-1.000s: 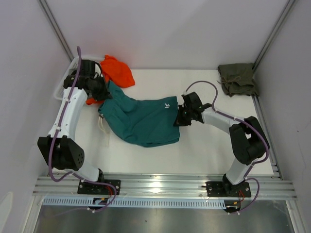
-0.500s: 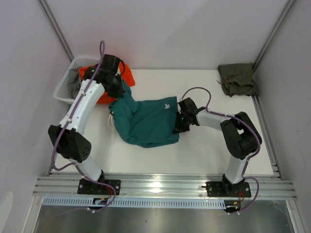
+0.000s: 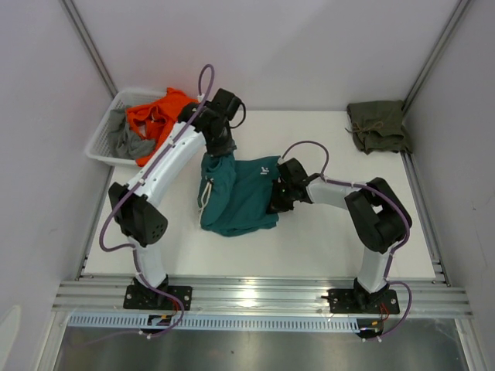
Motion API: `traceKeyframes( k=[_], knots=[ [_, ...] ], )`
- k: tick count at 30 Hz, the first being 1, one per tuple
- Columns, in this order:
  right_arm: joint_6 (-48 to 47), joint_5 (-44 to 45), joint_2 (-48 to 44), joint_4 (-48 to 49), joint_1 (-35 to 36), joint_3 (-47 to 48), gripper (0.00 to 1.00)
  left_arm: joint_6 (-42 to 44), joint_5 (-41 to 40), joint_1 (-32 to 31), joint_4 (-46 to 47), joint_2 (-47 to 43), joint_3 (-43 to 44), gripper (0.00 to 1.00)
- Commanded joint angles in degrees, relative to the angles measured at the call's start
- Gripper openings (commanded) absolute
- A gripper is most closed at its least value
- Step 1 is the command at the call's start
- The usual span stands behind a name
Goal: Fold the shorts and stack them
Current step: Fold the shorts
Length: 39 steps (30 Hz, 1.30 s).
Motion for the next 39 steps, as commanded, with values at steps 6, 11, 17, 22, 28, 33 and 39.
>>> traceKeyframes(
  k=[6, 11, 17, 22, 28, 33, 39],
  knots=[
    [-1.8, 3.9, -2.3, -7.2, -2.6, -2.1, 0.00, -7.7, -5.7, -5.6, -5.5, 8.1, 11.3, 0.00],
    [-3.0, 4.7, -6.7, -10.2, -4.1, -2.1, 0.03, -6.9, -8.1, -7.0, -4.6, 9.6, 11.4, 0.00],
    [-3.1, 5.6, -9.6, -11.7, -4.5, -1.3, 0.31, -7.4, -8.7, -8.3, -4.2, 11.3, 11.6, 0.00],
    [-2.6, 5.9, -14.1, -12.5, -5.5, -1.3, 0.37, -6.7, -9.1, -9.1, -2.6, 12.0, 11.9, 0.00],
    [-3.2, 6.3, -17.2, -14.3, -9.8, -2.0, 0.38, -4.4, -10.7, -12.2, -0.3, 12.1, 12.2, 0.00],
    [-3.5, 6.4, -19.2, -14.7, -12.7, -3.4, 0.38, -4.3, -8.1, -13.1, 1.0, 13.7, 13.1, 0.00],
    [-3.7, 6.5, -20.6, -15.1, -14.2, -4.4, 0.38, -3.4, -5.6, -14.1, 3.6, 15.0, 13.8, 0.26]
  ],
)
